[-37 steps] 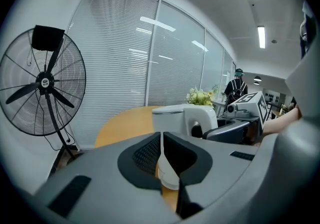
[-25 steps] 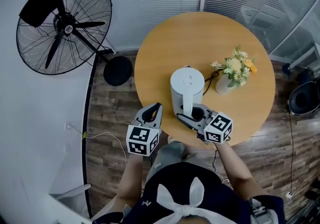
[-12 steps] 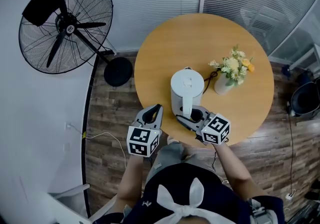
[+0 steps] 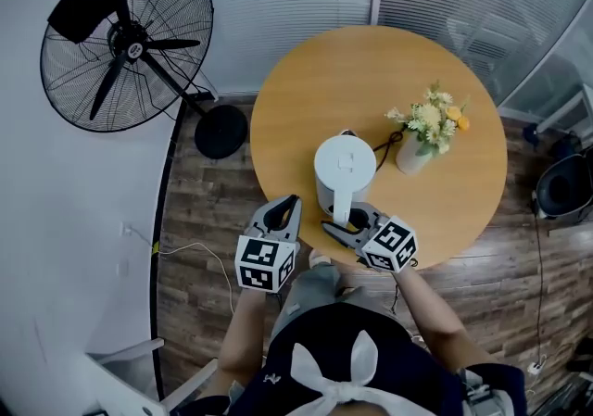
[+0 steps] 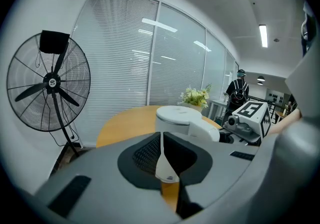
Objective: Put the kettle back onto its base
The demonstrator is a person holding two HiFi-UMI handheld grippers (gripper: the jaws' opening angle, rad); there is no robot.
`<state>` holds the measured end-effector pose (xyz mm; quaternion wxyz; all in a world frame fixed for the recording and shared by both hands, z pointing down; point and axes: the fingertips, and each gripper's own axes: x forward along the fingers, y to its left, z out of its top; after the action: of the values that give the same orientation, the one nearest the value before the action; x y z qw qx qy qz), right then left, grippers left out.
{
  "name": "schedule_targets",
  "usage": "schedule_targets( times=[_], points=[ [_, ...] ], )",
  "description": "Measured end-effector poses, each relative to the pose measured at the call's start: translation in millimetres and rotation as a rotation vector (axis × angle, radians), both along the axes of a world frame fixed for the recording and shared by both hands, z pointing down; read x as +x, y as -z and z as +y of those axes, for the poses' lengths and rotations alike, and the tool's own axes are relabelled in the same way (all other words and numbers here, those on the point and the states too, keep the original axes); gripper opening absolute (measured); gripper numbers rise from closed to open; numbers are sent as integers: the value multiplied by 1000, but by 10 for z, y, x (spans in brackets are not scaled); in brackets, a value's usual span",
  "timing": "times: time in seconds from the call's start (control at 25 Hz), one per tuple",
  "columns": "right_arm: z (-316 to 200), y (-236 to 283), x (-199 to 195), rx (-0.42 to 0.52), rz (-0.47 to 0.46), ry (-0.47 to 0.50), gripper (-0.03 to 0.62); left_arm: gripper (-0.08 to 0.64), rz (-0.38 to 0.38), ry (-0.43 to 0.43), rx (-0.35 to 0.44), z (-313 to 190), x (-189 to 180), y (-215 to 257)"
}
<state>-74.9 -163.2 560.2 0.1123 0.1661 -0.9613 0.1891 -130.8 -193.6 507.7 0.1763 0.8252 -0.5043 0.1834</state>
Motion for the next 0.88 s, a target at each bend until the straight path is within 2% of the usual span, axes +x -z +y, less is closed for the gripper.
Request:
schedule_targets(
  times=[0.48,0.88],
  points=[
    [83,-84,28,24,26,-2,152,38,4,6,-6,118,33,-22],
    [196,-159,18,78,-5,10,155,38,7,-20,-14,176,169,-43]
  ],
)
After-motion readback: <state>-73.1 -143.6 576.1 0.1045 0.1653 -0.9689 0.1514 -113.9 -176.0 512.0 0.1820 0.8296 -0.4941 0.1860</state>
